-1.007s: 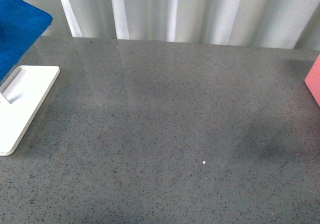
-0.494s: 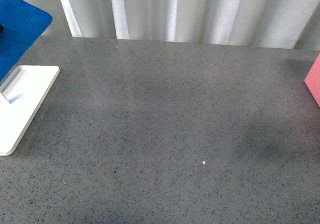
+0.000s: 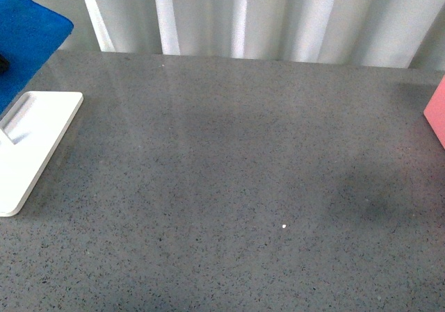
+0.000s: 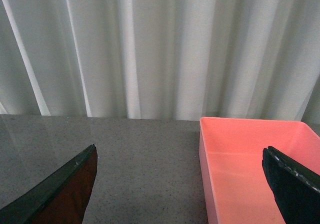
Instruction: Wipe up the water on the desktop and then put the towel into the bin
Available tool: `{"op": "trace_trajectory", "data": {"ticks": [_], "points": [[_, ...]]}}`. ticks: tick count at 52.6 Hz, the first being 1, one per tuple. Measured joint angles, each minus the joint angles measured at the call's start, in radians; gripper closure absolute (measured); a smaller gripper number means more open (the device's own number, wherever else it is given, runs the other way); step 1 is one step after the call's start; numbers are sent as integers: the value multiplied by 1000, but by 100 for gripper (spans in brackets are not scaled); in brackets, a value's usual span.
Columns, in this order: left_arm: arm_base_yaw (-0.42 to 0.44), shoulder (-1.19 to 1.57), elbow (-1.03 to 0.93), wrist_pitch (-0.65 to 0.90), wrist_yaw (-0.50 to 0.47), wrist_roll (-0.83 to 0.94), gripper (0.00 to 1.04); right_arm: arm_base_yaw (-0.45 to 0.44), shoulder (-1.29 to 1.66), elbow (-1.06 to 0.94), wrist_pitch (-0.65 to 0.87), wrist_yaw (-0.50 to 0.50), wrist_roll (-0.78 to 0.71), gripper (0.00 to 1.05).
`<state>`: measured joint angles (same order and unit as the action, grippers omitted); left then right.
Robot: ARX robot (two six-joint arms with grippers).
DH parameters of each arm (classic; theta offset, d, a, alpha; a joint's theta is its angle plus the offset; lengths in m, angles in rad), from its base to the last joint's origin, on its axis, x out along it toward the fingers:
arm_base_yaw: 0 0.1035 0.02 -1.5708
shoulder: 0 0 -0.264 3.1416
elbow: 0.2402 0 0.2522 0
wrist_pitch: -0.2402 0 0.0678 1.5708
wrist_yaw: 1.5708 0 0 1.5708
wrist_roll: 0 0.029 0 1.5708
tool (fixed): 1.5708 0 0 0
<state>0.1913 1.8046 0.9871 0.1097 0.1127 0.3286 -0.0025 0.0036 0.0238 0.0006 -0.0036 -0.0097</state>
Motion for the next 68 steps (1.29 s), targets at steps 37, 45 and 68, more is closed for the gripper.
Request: {"op": "trace_trajectory", "data": {"ticks": [37, 45, 68], "points": [[-1, -159, 67, -65, 194, -139, 100, 0, 0, 0, 0, 0, 0, 7], [-50, -232, 68, -22, 338, -289, 100, 0, 0, 0, 0, 0, 0, 7], [-440, -308, -61, 288, 402, -678, 100, 0, 0, 0, 0, 0, 0, 7]]}}
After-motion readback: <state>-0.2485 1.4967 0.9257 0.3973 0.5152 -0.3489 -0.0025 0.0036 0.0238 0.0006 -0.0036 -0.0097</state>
